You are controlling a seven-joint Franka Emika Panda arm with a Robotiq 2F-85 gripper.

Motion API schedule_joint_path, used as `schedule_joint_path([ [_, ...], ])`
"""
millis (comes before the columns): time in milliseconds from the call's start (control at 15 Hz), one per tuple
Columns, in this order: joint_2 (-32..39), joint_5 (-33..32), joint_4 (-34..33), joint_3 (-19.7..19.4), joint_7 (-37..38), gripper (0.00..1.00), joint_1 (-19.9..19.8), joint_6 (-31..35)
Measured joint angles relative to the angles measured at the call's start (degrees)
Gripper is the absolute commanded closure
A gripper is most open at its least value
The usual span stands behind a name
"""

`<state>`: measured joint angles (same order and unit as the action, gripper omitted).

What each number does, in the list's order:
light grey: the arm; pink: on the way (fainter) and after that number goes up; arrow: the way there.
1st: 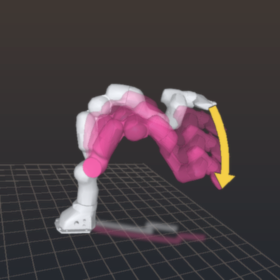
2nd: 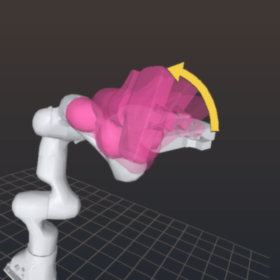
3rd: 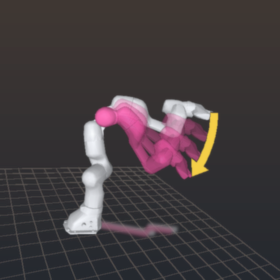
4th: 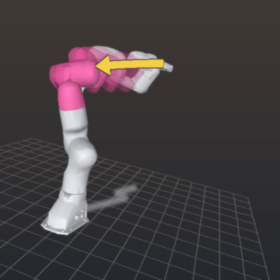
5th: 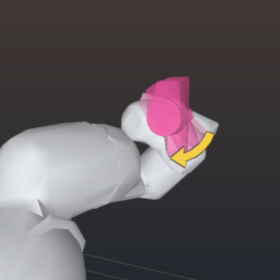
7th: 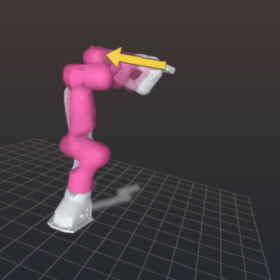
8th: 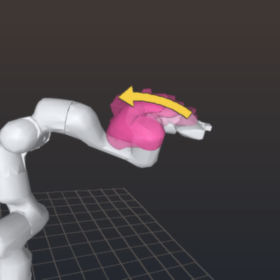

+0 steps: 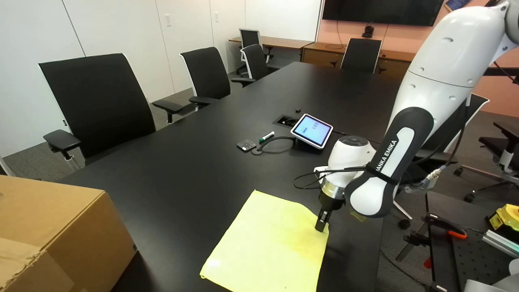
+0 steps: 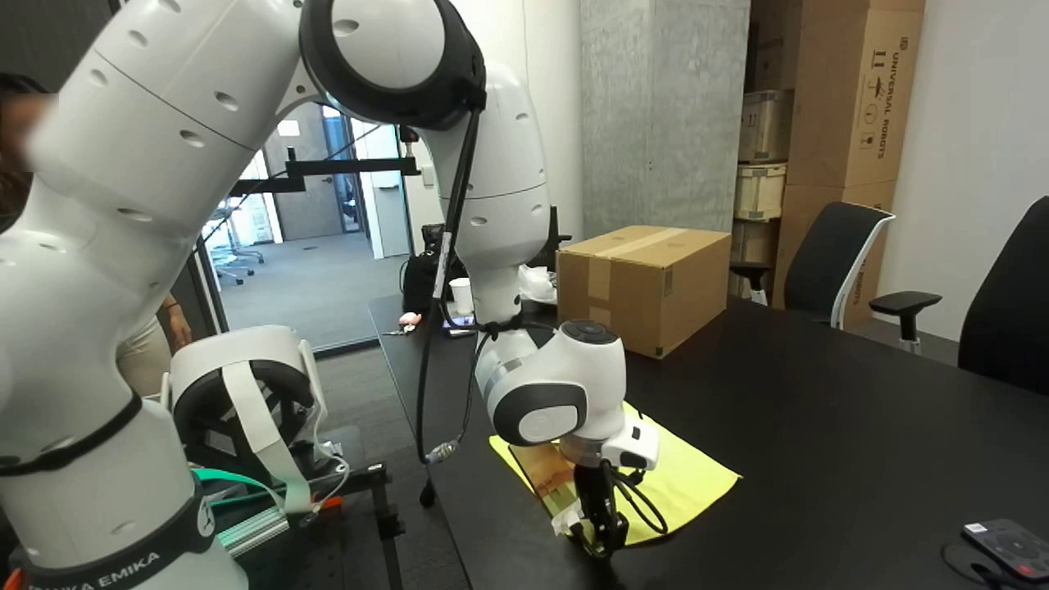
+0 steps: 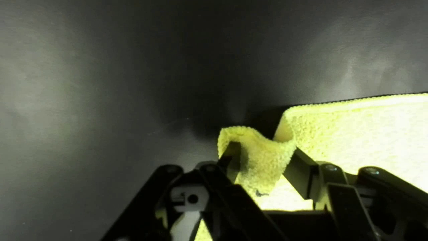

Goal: Fold the yellow towel in half

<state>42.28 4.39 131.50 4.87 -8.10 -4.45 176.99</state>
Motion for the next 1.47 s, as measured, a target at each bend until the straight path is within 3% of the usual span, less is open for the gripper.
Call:
schedule_joint_path([
  [133,-0.6,0.0,0.1,0.2,0.4,0.9,0.3,-0.4],
  [400,-1.9,0.0,0.3,1.3,1.3,0.82,0.1,-1.6],
  [800,-3.8,0.8,0.3,5.1,2.5,0.84,-3.4,-5.9],
  [1133,-3.8,5.0,-2.3,8.4,3.3,0.86,-7.1,-8.8],
  [1467,-2.6,11.6,-9.2,11.7,3.7,0.87,-10.3,-11.9],
])
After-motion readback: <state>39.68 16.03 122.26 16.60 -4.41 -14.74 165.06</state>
